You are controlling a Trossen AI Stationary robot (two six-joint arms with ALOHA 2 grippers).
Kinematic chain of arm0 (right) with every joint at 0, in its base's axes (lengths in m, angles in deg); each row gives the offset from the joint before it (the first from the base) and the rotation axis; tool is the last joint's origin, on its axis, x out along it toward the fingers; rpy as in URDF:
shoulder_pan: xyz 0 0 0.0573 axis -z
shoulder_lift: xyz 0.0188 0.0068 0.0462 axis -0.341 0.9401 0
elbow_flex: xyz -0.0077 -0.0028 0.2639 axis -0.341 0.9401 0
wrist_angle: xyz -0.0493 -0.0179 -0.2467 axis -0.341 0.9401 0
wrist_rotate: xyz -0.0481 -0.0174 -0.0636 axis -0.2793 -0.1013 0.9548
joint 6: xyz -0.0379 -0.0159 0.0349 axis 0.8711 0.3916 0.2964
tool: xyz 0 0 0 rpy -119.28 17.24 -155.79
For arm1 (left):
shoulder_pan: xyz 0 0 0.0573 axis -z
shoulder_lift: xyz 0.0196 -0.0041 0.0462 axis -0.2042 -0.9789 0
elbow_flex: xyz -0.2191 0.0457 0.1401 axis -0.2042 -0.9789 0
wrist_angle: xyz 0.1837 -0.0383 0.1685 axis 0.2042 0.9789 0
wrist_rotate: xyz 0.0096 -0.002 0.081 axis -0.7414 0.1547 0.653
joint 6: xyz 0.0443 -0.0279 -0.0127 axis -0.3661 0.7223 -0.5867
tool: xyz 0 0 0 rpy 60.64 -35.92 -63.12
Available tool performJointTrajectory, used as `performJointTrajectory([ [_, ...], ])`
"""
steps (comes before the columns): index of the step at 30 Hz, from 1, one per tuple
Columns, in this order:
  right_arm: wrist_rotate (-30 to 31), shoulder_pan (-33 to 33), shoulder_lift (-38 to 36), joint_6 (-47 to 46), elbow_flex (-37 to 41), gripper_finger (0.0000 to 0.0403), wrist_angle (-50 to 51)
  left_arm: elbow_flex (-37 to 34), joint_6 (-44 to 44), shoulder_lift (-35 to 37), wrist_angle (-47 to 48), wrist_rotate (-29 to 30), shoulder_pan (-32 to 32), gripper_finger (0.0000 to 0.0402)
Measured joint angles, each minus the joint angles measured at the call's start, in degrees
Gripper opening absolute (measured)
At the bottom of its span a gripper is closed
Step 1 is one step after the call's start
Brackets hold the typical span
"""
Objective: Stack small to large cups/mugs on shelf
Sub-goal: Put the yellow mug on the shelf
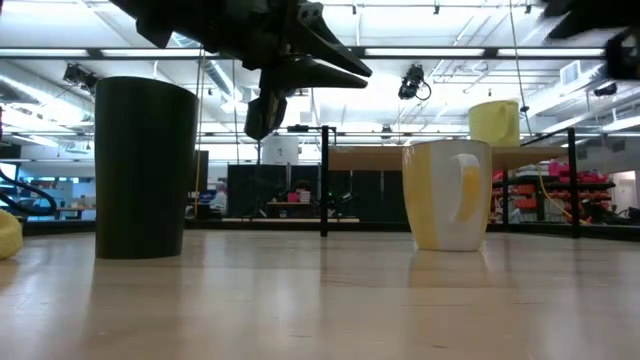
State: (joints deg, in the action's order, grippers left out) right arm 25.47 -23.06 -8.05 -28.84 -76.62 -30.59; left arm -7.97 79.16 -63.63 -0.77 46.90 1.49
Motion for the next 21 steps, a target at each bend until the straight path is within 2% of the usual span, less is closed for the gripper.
performJointTrajectory([
  [3, 2.2, -4.7, 0.0, -1.5, -2.8, 0.0052, 0.3, 0.0, 0.0, 0.0, -0.1, 0.0, 0.0, 0.0043],
  [6, 8.1, -9.4, 0.0, -1.7, -5.4, 0.0043, 0.7, 0.0, 0.0, 0.0, -0.1, 0.0, 0.0, 0.0039],
  [9, 17.8, -13.9, 0.0, -2.0, -6.8, 0.0033, 0.9, 0.0, -0.1, 0.0, -0.1, 0.0, 0.0, 0.0036],
  [14, 38.2, -20.0, 1.7, -7.3, -5.4, 0.0018, 1.2, 0.0, -0.1, 0.0, -0.1, 0.0, 0.0, 0.0036],
  [17, 44.5, -21.5, 5.5, -12.8, -2.4, 0.0016, 1.4, 0.0, -1.3, 0.0, -0.1, -0.6, 0.0, 0.004],
  [21, 52.1, -20.4, 13.3, -20.7, 1.5, 0.002, 1.6, 0.0, -1.5, 0.0, -0.1, -1.9, 0.0, 0.0038],
])
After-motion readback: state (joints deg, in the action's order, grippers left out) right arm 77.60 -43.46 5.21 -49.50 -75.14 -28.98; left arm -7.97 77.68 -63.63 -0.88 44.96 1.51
